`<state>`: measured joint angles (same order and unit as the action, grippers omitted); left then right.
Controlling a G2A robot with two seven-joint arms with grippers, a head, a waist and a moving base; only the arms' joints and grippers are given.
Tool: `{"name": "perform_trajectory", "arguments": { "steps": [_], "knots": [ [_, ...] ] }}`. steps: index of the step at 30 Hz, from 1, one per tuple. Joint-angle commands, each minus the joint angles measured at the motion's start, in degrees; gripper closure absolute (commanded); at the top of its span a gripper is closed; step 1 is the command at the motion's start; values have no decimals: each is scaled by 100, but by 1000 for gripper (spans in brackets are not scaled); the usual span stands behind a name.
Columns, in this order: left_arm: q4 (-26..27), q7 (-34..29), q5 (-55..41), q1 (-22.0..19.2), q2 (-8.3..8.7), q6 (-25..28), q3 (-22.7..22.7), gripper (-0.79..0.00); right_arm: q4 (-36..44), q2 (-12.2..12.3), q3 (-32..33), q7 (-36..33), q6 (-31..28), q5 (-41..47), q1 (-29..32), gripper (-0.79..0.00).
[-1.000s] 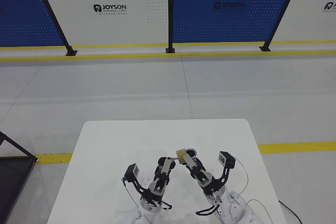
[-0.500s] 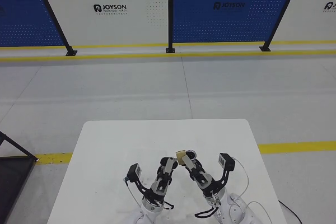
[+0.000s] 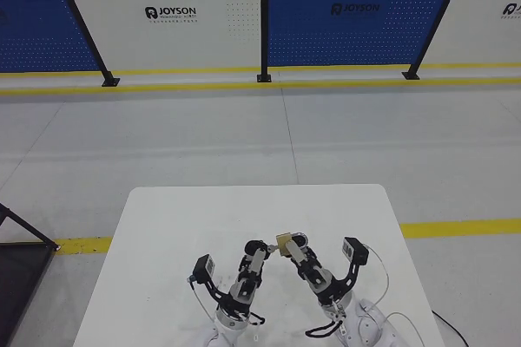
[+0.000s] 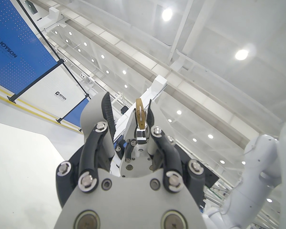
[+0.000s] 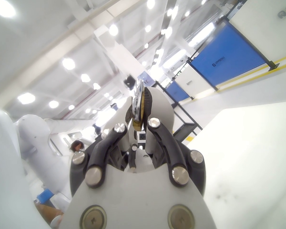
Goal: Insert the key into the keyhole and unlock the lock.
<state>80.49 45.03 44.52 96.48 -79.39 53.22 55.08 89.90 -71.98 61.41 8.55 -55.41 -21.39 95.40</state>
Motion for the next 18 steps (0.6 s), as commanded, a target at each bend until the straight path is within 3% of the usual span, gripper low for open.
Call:
{"name": "perform_trajectory", "arguments": {
  "steps": [1, 8, 18],
  "knots": [
    [-12, -117, 32, 26, 23, 128, 47, -296, 4, 11, 22, -103, 3, -9, -6, 0],
    [11, -422, -110, 109, 78, 364, 210, -206, 28, 60, 73, -558, 75, 117, -41, 0],
    [54, -756, -239, 150, 96, 374, 283, -163, 109, 93, 93, -836, 172, 230, -40, 0]
  ]
}}
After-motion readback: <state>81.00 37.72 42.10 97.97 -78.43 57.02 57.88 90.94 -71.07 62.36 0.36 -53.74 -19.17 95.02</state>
